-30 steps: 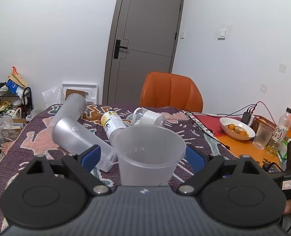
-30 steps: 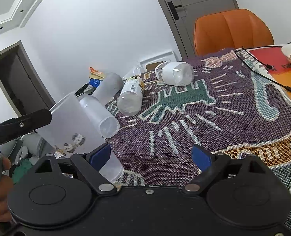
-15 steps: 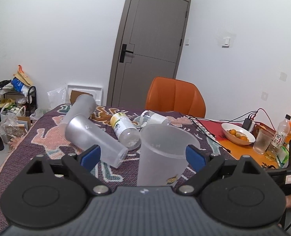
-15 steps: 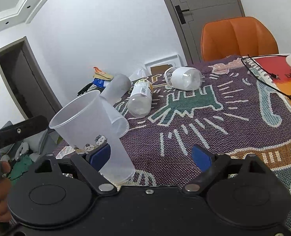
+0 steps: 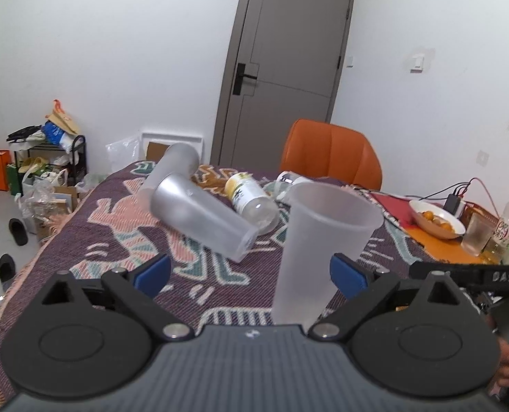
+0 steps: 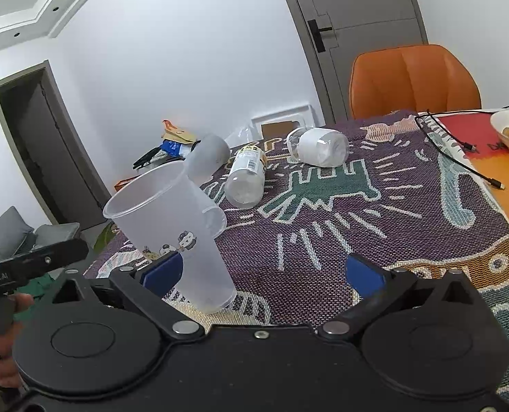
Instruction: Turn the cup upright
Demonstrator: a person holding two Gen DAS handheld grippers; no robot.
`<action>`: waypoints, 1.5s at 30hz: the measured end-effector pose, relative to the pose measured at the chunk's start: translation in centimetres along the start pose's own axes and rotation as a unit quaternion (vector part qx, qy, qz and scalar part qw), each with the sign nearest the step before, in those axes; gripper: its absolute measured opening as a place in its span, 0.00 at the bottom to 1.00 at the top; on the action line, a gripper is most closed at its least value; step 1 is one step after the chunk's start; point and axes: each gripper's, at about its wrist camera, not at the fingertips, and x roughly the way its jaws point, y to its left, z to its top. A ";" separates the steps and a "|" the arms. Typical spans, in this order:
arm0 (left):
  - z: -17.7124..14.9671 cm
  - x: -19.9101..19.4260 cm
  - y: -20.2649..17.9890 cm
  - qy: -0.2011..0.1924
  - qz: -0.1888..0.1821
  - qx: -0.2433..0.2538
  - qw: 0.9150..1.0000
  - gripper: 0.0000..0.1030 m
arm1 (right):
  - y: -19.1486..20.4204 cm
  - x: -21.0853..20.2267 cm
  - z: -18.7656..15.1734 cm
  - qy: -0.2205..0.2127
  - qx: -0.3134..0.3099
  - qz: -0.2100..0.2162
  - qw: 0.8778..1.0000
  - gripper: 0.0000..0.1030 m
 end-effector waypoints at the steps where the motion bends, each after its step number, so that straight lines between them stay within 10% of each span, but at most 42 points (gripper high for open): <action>1: -0.1 0.0 0.1 0.003 0.003 0.001 1.000 0.96 | 0.0 -0.1 -0.1 0.001 -0.002 -0.001 1.000 1.00; 45: -2.2 -0.8 1.5 0.035 0.043 0.007 0.998 0.97 | 1.4 -1.1 -0.6 0.016 -0.028 0.002 0.999 1.00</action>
